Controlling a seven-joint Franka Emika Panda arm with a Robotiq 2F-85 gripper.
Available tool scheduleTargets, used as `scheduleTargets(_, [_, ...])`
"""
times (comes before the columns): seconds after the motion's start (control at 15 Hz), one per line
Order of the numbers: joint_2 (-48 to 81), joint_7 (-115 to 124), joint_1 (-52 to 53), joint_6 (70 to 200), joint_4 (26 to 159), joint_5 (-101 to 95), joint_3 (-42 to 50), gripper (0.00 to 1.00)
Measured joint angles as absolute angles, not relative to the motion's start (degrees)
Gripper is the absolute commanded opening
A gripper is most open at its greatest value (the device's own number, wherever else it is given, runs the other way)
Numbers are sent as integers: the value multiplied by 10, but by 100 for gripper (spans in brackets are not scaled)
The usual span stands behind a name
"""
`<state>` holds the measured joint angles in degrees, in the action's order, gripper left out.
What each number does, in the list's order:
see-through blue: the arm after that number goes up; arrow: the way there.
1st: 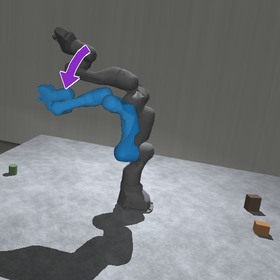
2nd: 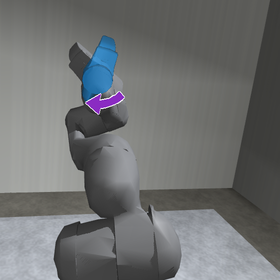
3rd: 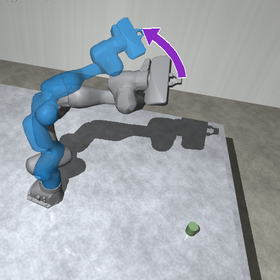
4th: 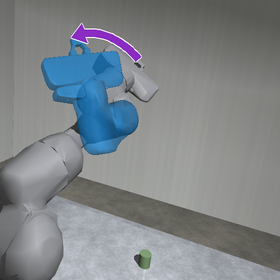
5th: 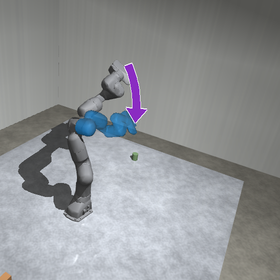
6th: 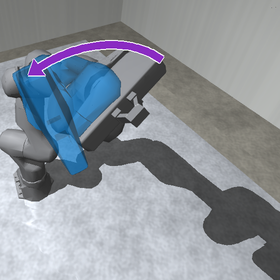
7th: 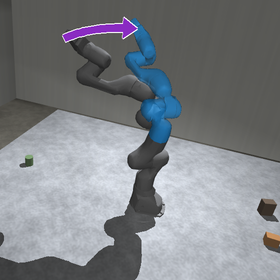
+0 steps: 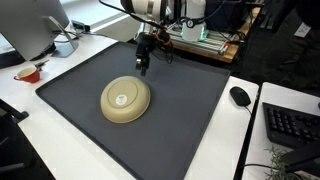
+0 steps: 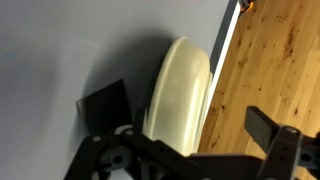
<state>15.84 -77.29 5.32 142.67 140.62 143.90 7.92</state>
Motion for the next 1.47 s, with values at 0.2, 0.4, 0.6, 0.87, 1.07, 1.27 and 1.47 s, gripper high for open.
scheduleTargets(0.2, [162,-772,42,1418,1395,1439,82,100])
scheduleTargets(0.4, [173,-770,40,1418,1388,1439,82,100])
scheduleTargets(0.6, [186,-766,44,1421,1387,1439,78,100])
scheduleTargets(0.87, [198,-766,47,1411,1383,1439,76,100])
scheduleTargets(1.07, [210,-765,46,1389,1371,1439,78,100])
scheduleTargets(1.27, [224,-765,43,1370,1359,1439,81,66])
scheduleTargets(1.47, [233,-765,42,1363,1355,1439,82,44])
